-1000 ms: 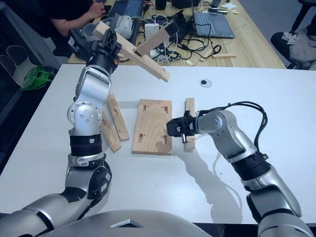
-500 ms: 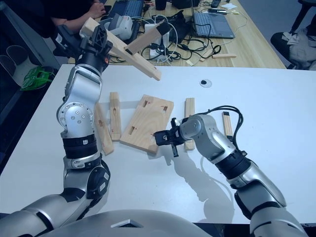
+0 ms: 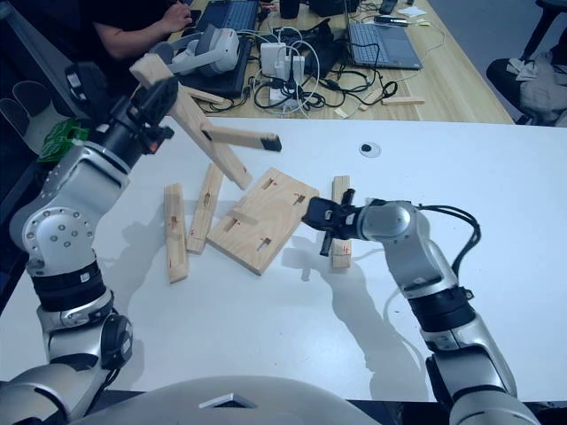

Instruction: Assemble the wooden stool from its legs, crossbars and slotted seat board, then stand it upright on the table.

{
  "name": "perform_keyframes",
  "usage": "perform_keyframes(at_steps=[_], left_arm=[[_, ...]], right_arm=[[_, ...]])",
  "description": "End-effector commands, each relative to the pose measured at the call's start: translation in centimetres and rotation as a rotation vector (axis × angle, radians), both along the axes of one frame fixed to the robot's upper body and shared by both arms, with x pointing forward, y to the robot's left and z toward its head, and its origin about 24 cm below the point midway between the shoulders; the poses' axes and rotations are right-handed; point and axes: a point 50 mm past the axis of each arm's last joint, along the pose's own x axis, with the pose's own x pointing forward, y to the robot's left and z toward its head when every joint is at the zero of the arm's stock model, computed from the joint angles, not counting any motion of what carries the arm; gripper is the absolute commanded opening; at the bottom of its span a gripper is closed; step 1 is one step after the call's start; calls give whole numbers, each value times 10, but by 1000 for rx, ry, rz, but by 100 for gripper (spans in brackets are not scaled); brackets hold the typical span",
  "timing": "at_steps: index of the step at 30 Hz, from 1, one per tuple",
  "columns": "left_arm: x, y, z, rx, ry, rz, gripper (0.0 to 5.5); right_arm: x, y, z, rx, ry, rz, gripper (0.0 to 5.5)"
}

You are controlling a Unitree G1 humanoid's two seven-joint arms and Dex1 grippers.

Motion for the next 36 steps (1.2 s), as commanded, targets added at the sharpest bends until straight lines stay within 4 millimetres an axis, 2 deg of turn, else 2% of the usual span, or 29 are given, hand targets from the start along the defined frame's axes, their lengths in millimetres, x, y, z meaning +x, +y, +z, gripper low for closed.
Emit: perform_keyframes(at_steps=[1, 10, 21, 27, 36], left_arm=[[-12, -5, -8, 64, 29, -104, 102], [-20, 6, -14, 236, 27, -72, 102], [-25, 12, -17, 282, 26, -50, 102], [-26, 19, -19, 247, 40, 12, 102], [-29, 15, -19, 158, 68, 3, 102]], right_arm=[[-1, -12, 5, 54, -15, -80, 0], [-3, -11, 2, 122, -13, -124, 0], [-4, -12, 1, 150, 2, -135, 0], [-6, -14, 0, 164, 5, -146, 0], [-5, -13, 0, 182, 5, -151, 0]])
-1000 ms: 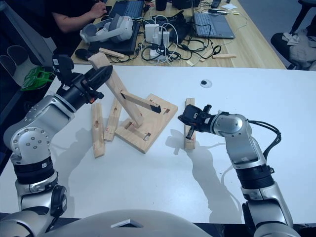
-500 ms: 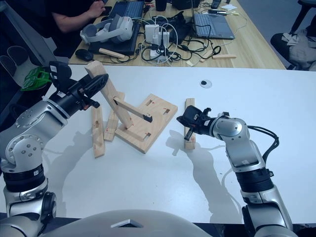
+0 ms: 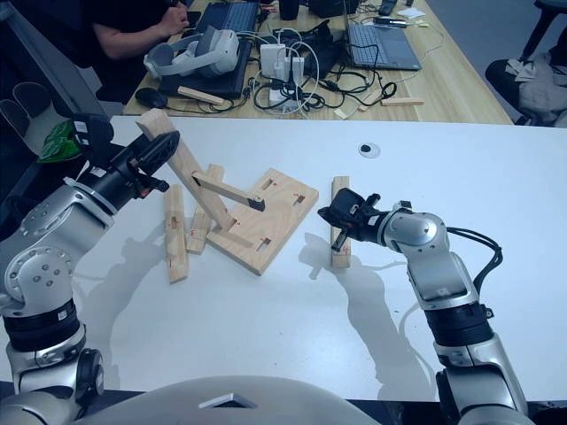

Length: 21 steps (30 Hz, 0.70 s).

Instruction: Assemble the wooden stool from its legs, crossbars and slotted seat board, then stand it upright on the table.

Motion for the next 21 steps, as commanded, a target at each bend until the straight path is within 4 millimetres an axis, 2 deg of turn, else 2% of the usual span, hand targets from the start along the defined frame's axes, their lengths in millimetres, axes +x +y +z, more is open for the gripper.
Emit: perform_keyframes(at_steps=[1, 14, 21], left_arm=[[-2, -1, -2, -20, 32, -9, 102], [-2, -5, -18, 66, 75, 14, 102], [-4, -24, -30, 62, 14, 10, 102]], right_arm=[[0, -2, 2, 12, -8, -14, 0], [2, 1, 4, 28, -24, -15, 0], [4, 2, 6, 46, -52, -27, 0]])
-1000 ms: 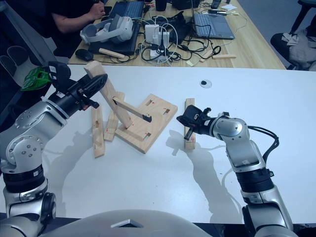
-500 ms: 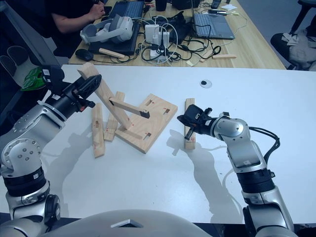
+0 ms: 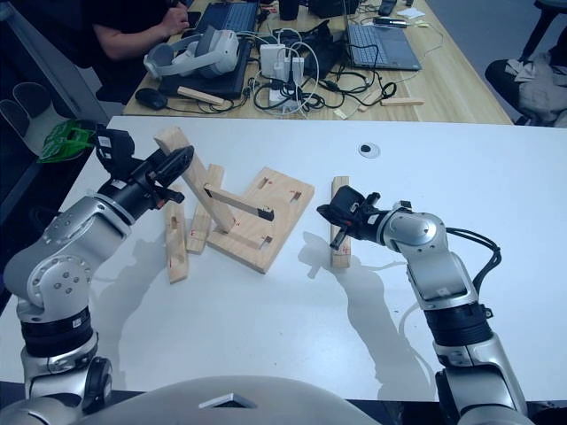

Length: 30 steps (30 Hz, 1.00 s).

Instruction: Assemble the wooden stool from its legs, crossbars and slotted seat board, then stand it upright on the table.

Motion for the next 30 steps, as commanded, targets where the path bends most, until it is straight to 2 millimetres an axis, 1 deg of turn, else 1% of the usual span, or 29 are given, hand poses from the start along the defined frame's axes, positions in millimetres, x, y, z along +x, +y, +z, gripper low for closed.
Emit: perform_keyframes(at_steps=[1, 2, 5, 8, 10, 12, 14, 16, 20, 21, 24, 25, 26, 27, 30], left_arm=[[2, -16, -13, 32, -5, 4, 102], [4, -21, -15, 30, -6, 13, 102], [13, -37, -19, 14, -2, 53, 102], [20, -42, -23, 23, -6, 107, 102], [26, -42, -26, 39, -13, 146, 102], [29, -44, -28, 42, -28, 155, 102], [31, -50, -28, 50, -58, 138, 102], [33, -54, -29, 61, -72, 128, 102], [33, -55, -30, 46, -81, 116, 102], [33, -56, -28, 33, -92, 112, 139], [30, -56, -20, -5, -145, 115, 180], [30, -56, -16, -14, -175, 123, 186], [28, -55, -10, -19, -222, 136, 210], [27, -55, -5, -25, -262, 146, 217], [22, -62, 11, 0, -384, 126, 271]], right_arm=[[6, 1, 8, 38, -60, -33, 0], [11, 1, 11, 64, -81, -60, 0], [31, -6, 24, 160, -184, -240, 0], [56, -29, 41, 276, -317, -543, 0], [66, -46, 49, 425, -352, -774, 0], [69, -52, 45, 546, -330, -918, 0], [68, -53, 33, 623, -277, -1020, 0], [68, -55, 29, 663, -255, -1068, 0], [69, -52, 27, 664, -233, -1057, 0], [69, -52, 26, 668, -221, -1057, 0], [69, -51, 23, 670, -198, -1051, 0], [70, -50, 22, 671, -190, -1046, 0], [70, -49, 21, 675, -178, -1043, 0], [70, -49, 21, 679, -169, -1041, 0], [71, -49, 20, 680, -152, -1032, 0]])
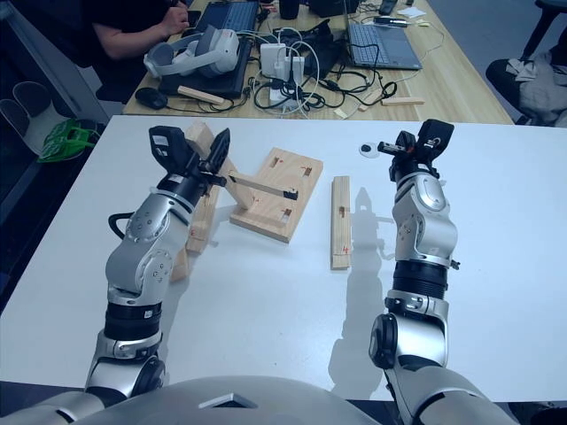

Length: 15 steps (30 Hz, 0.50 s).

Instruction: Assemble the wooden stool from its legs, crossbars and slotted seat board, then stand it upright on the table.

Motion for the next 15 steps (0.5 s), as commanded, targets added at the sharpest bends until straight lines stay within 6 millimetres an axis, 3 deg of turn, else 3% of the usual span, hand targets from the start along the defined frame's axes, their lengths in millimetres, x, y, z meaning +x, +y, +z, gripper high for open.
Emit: perform_keyframes(at_steps=[1, 5, 8, 11, 13, 15], left_arm=[[-6, -10, 17, 55, -119, -38, 280], [-7, -12, 27, 111, -150, -36, 341], [-3, 24, 53, 115, -227, 136, 360], [-4, 87, 79, 151, -273, 411, 360], [-5, 129, 64, 152, -124, 583, 377], [-7, 160, 12, 125, 214, 682, 405]], right_arm=[[3, 1, 3, 12, 6, 23, 0], [3, 2, 3, 18, 9, 28, 0], [1, -1, 3, 20, 7, 19, 0], [-3, -6, 2, 25, 6, 2, 0], [-5, -7, 2, 29, 4, -5, 0], [-6, -8, 3, 34, 2, -13, 0]])
